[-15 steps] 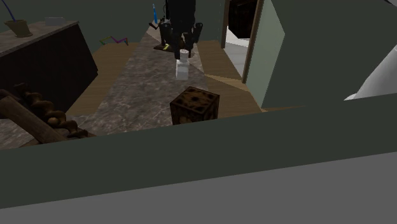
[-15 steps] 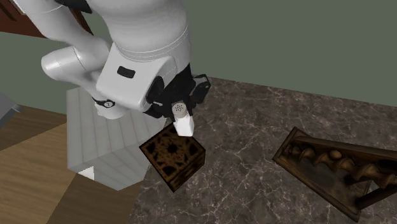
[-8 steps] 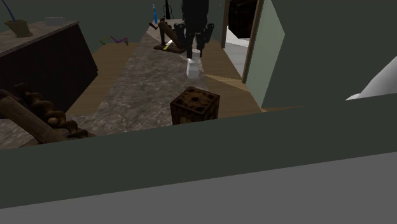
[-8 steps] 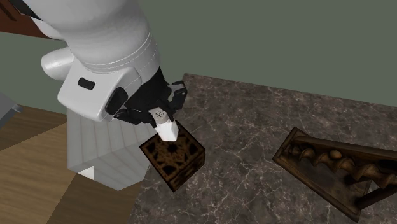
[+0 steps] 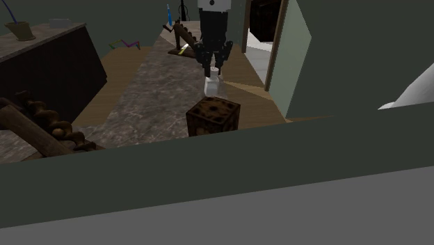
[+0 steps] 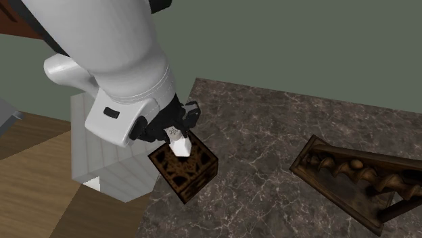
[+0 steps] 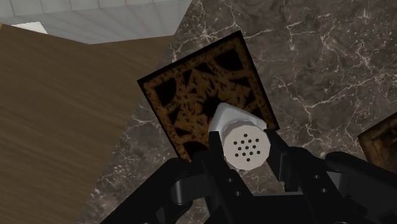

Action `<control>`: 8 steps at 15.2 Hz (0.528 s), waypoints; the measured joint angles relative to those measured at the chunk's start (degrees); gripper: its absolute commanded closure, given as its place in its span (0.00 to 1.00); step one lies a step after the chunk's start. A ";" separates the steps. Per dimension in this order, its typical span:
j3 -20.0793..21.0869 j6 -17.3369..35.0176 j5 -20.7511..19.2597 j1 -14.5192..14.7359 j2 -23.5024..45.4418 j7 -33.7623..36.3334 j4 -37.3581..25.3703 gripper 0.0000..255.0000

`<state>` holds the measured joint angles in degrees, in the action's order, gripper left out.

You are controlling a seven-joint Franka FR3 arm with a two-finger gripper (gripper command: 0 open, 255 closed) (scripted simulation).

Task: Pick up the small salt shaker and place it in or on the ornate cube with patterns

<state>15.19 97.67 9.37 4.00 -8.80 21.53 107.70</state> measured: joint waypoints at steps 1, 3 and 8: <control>0.00 0.74 0.02 0.00 -0.02 -0.13 0.77 1.00; -0.05 2.23 0.02 -0.06 0.12 -0.47 2.16 1.00; 0.13 6.32 0.21 0.07 0.06 -0.87 6.31 1.00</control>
<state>15.32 103.99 9.58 4.07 -8.74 20.66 114.02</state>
